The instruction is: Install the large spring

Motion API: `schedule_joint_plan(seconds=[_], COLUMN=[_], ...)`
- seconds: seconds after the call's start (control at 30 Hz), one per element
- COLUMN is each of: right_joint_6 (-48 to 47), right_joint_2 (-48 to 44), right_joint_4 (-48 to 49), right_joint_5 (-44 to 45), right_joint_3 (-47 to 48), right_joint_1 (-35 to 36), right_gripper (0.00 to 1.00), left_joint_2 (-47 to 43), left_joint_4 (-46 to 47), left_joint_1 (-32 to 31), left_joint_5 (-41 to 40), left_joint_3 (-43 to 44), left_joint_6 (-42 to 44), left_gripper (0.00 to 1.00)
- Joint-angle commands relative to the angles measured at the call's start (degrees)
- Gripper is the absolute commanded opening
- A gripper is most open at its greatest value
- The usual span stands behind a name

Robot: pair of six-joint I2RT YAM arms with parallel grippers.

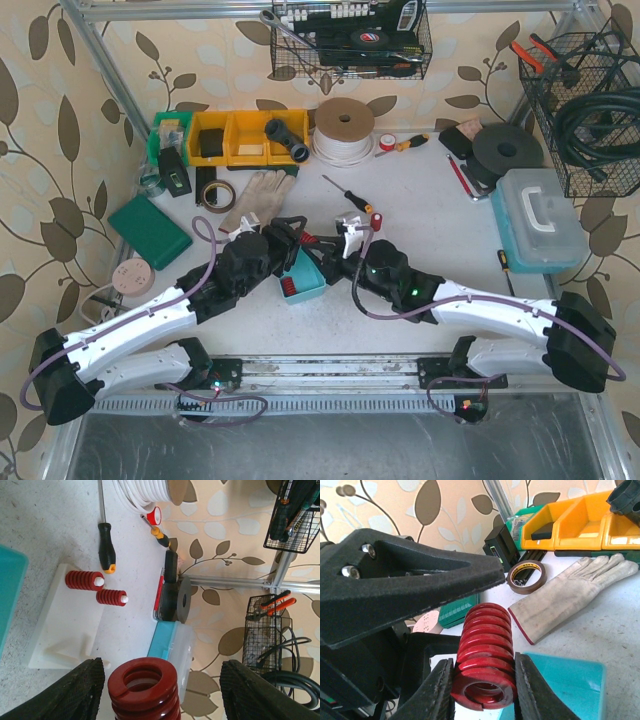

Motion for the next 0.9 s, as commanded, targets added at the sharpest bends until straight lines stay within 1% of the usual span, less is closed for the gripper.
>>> schedule_joint_plan(seconds=[0.0, 0.07, 0.13, 0.23, 0.3, 0.4, 0.57, 0.73, 0.87], right_joint_6=[2.6, 2.6, 2.1, 1.2, 0.5, -0.6, -3.0, -5.4, -6.8], right_joint_2=[-2.1, -2.4, -3.4, -4.6, -5.4, -6.3, -6.6, -5.4, -3.7], right_joint_4=[-10.0, -15.1, -19.3, -26.1, -31.2, -39.0, -51.5, -60.6, -68.1], right_joint_5=[-3.8, -4.8, -4.3, -2.4, -0.9, 1.3, 3.4, 3.3, 3.9], right_joint_3=[4.6, 6.6, 7.8, 9.9, 11.4, 14.2, 19.7, 25.5, 30.2], right_joint_1=[-2.7, -3.7, -4.1, -4.3, -4.4, -4.5, -5.2, -6.5, -8.5], right_gripper=[0.0, 0.0, 0.0, 0.0, 0.0, 0.0, 0.0, 0.0, 0.0], left_joint_2=[-2.0, -2.6, -2.7, -2.2, -1.9, -1.5, -0.7, -1.8, -2.3], left_joint_4=[-0.5, -4.1, -11.6, -20.6, -25.9, -30.5, -31.5, -25.6, -20.8], left_joint_1=[1.2, 1.7, 2.0, 2.0, 2.0, 2.0, 2.0, 1.6, 1.5], left_joint_5=[0.0, 0.0, -0.6, -2.5, -4.1, -6.3, -7.0, -5.5, -2.7], left_joint_3=[1.2, 2.8, 5.6, 10.0, 12.7, 14.7, 13.6, 7.8, 4.0], left_joint_6=[2.3, 4.2, 7.2, 14.1, 19.1, 27.2, 40.6, 51.4, 56.3], left_gripper=[0.71, 0.74, 0.8, 0.88, 0.89, 0.91, 0.92, 0.9, 0.88])
